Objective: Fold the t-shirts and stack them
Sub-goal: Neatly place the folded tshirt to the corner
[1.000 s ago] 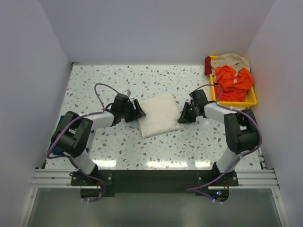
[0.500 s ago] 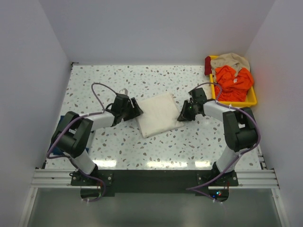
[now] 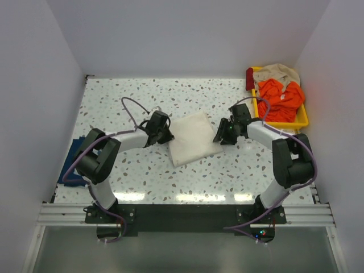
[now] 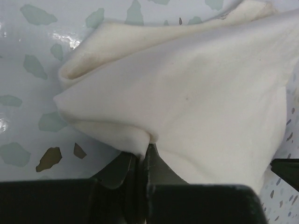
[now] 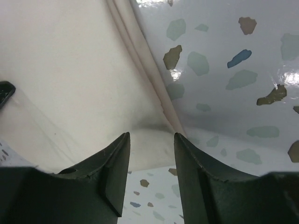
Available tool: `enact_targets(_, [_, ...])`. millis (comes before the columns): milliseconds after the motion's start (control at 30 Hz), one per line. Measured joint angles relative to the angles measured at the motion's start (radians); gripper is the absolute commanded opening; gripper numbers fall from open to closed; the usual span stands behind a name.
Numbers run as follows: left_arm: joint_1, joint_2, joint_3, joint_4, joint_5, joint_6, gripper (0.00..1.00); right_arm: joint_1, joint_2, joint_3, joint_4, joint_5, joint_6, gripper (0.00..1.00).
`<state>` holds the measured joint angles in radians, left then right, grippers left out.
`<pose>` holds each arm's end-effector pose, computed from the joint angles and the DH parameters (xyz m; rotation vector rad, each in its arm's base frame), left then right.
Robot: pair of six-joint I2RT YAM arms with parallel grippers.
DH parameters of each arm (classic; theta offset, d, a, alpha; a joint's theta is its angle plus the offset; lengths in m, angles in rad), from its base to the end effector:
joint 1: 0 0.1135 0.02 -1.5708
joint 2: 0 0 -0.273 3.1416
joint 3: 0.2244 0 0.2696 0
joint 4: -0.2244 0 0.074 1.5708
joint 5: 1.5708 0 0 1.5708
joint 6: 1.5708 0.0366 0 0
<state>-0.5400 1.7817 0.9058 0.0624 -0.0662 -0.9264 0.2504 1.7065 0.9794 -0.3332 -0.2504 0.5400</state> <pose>0.3164 -0.1868 0.1367 -0.5064 2.4189 -0.5972 0.3336 0.0947 0.1586 0.3025 2.6904 0.5861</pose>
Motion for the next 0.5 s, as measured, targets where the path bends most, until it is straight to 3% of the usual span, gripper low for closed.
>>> enact_targets(67, [-0.002,0.0,0.059,-0.109,-0.027,-0.009,0.0,0.0,-0.051,0.0,-0.015,0.01,0.001,0.52])
enact_targets(233, [0.028,-0.004,0.225,-0.358,-0.073,-0.067,0.0,0.0,-0.22,0.011,-0.045,0.025,0.005,0.53])
enact_targets(500, [0.253,-0.039,0.338,-0.606,-0.124,-0.148,0.0,-0.001,-0.346,0.024,-0.083,0.023,0.013,0.53])
